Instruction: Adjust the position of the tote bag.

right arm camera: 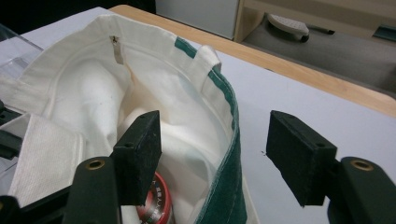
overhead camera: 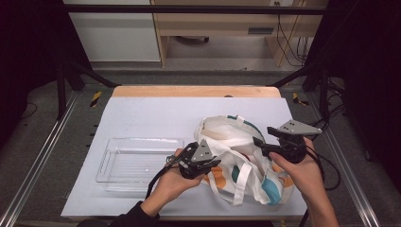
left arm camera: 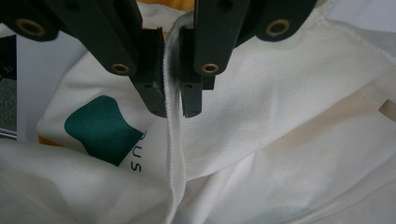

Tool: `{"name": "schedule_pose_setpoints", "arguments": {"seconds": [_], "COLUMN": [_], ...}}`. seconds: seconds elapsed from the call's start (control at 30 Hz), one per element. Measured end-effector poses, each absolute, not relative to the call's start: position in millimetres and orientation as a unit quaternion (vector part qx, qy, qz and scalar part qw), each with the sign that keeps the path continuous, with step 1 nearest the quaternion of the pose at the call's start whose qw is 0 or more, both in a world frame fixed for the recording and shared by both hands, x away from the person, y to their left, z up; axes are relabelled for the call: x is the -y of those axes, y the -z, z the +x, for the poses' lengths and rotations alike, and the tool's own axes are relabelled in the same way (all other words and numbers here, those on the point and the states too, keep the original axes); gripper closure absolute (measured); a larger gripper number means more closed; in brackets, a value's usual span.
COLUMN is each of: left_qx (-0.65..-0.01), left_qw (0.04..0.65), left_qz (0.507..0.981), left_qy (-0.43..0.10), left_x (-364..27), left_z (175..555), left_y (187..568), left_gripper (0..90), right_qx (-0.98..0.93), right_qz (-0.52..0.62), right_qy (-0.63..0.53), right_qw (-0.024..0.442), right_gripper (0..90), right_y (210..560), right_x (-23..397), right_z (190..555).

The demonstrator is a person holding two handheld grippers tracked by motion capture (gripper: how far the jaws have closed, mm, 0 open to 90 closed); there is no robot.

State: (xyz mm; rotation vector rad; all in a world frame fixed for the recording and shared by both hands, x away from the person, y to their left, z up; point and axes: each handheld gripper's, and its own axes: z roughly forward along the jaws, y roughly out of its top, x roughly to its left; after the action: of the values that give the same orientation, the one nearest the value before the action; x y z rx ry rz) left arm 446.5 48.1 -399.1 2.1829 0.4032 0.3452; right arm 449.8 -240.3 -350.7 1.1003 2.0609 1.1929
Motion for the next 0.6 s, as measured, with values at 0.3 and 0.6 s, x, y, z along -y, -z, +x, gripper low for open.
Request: {"name": "schedule_pose_setpoints", "arguments": {"seconds": [0.3, 0.6], "left_qx": [-0.161, -0.157], "left_qw": [0.436, 0.436], "left_qz": [0.875, 0.876], "left_qy": [-0.137, -0.131], "left_x": [-50.8, -56.7], "left_z": [441.9, 434.3], "left_y": [397.7, 399.0], "left_gripper": [82.9, 82.8], "right_qx": [-0.769, -0.783], "right_qz": [0.404, 0.400], "right_qy": [-0.429, -0.405], "right_qw": [0.250, 0.250], "right_gripper": [33.2, 30.7], "right_y": [360.6, 369.5], "right_x": [239.0, 233.6], "right_z": [452.3, 454.1]}}
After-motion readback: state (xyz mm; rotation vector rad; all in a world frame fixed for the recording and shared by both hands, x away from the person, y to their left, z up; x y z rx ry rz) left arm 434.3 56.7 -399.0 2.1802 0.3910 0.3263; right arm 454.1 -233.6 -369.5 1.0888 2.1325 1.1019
